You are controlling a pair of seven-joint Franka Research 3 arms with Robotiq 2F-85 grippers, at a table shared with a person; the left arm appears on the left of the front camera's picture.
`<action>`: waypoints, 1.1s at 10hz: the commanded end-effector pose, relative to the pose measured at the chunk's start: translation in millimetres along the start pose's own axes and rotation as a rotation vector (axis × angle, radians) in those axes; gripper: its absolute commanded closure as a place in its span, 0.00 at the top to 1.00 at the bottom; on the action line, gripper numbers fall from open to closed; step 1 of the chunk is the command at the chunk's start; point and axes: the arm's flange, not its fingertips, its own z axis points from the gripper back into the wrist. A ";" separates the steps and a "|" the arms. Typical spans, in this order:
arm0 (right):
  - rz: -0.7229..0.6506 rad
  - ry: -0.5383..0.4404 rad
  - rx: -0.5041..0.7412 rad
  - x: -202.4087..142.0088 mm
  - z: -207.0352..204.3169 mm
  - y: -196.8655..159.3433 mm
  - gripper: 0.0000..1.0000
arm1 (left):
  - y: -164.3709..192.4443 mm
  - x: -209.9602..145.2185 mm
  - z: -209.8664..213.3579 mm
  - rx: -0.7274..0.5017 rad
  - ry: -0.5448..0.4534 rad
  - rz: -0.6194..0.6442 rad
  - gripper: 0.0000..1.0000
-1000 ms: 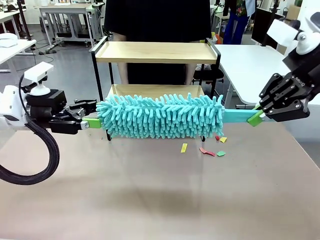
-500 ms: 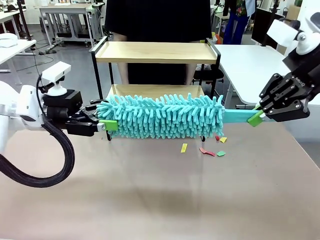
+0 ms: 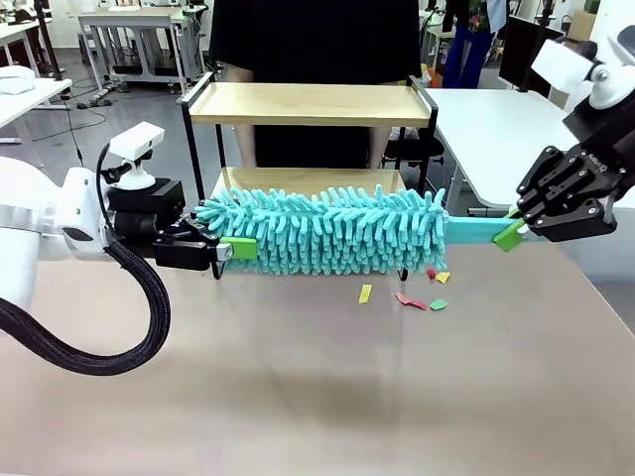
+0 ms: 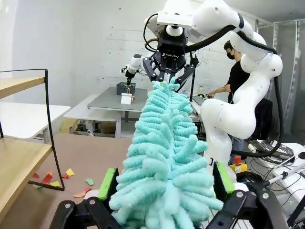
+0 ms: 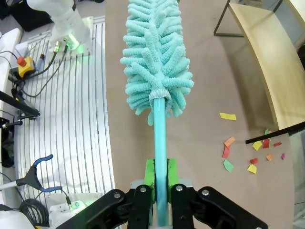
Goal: Clean the shelf.
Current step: Hand the Duster back to the human.
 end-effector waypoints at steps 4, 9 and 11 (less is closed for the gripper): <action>0.013 -0.006 0.000 3.8 0.8 0.6 0.13 | -22.9 -8.3 -8.4 0.008 -0.015 -0.004 0.00; 0.013 -0.006 0.000 3.8 0.8 0.6 0.13 | -13.7 -11.4 -3.3 0.023 -0.030 0.024 0.00; 0.013 -0.006 0.000 3.8 0.8 0.6 0.13 | -9.5 -13.8 -1.2 0.022 -0.022 0.030 0.00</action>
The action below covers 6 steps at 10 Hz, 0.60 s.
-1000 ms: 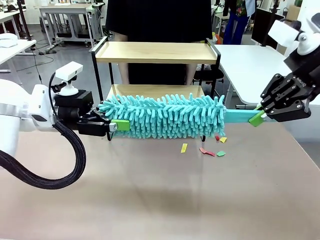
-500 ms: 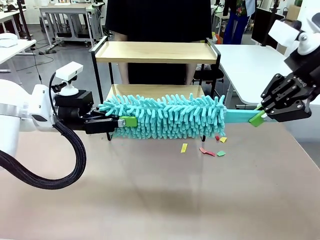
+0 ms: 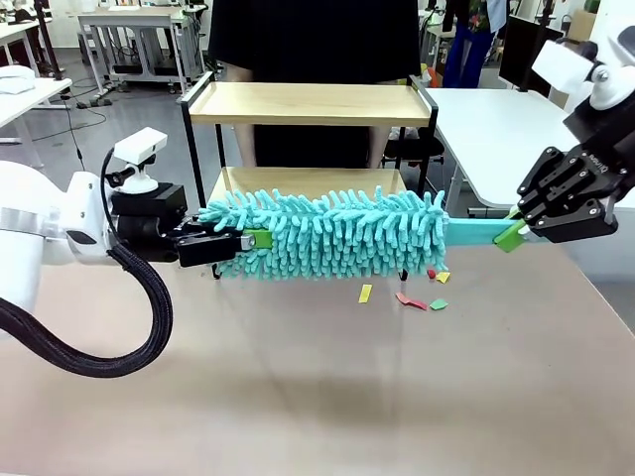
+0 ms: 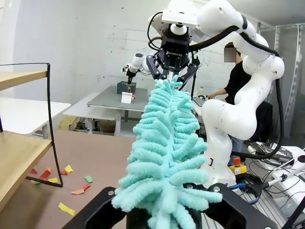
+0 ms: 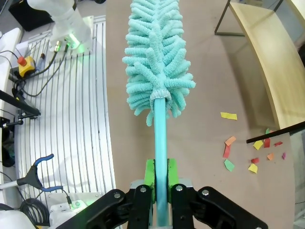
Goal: Clean the shelf.
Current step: Hand the Duster back to the human.
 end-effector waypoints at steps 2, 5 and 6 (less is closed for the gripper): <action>0.013 -0.009 -0.004 4.0 1.4 0.0 0.13 | -4.3 -8.4 6.0 0.036 -0.052 -0.002 0.00; 0.002 0.002 0.001 0.9 -0.9 0.5 0.68 | 0.8 -1.5 0.4 0.000 -0.002 0.005 0.00; -0.006 -0.015 -0.004 4.2 1.1 0.5 0.70 | 0.8 -1.5 0.4 0.000 -0.002 0.005 0.00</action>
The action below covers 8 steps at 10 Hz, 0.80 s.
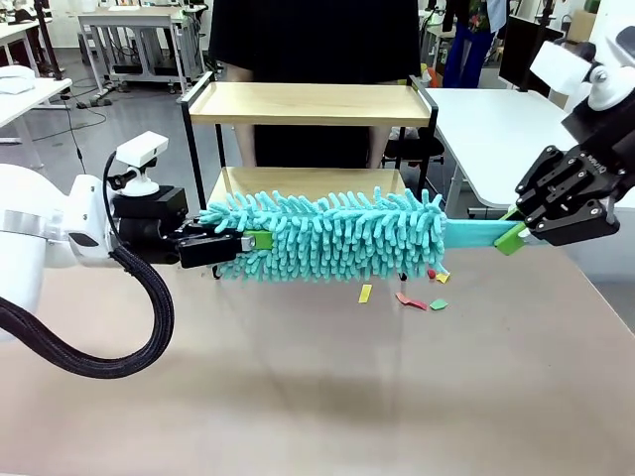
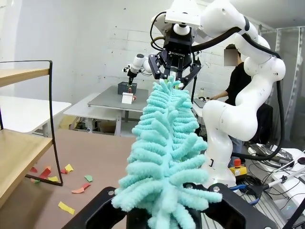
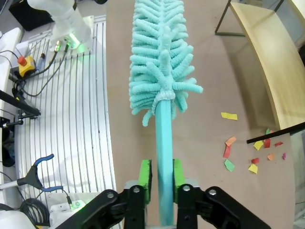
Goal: Clean the shelf.
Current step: Hand the Duster back to the human.
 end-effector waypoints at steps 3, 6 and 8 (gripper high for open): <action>-0.024 -0.139 0.022 2.5 24.8 1.3 1.00 | -1.5 2.1 -0.5 -0.004 0.005 -0.005 0.00; -0.147 -0.410 -0.103 -14.4 82.6 -2.6 1.00 | -1.5 2.1 -0.5 -0.004 0.005 -0.005 0.00; -0.265 -0.501 -0.233 -39.3 108.7 -4.6 1.00 | -1.5 2.1 -0.5 -0.004 0.005 -0.005 0.00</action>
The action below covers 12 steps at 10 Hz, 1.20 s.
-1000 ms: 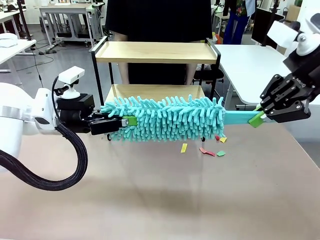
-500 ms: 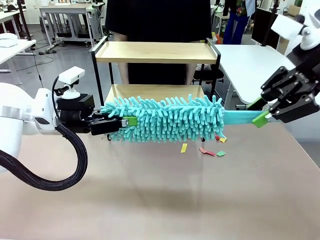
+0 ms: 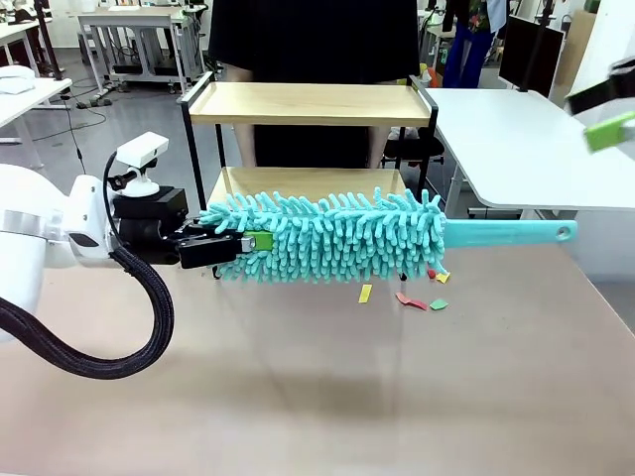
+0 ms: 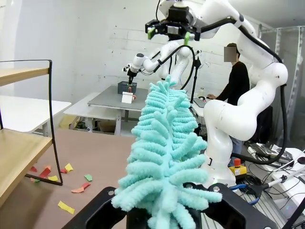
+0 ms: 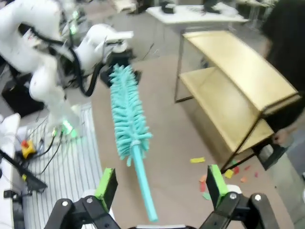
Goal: Clean the shelf.
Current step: Hand the Duster back to the human.
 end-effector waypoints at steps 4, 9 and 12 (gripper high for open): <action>-0.043 -0.048 -0.058 -6.7 18.2 -6.6 1.00 | 0.0 0.0 0.0 0.000 0.000 0.000 0.18; -0.043 -0.048 -0.058 -6.7 18.2 -6.6 1.00 | -7.2 162.1 83.4 0.382 -0.105 -0.223 0.18; -0.043 -0.048 -0.058 -6.7 18.2 -6.6 1.00 | -29.7 214.3 145.8 0.689 -0.153 -0.342 0.18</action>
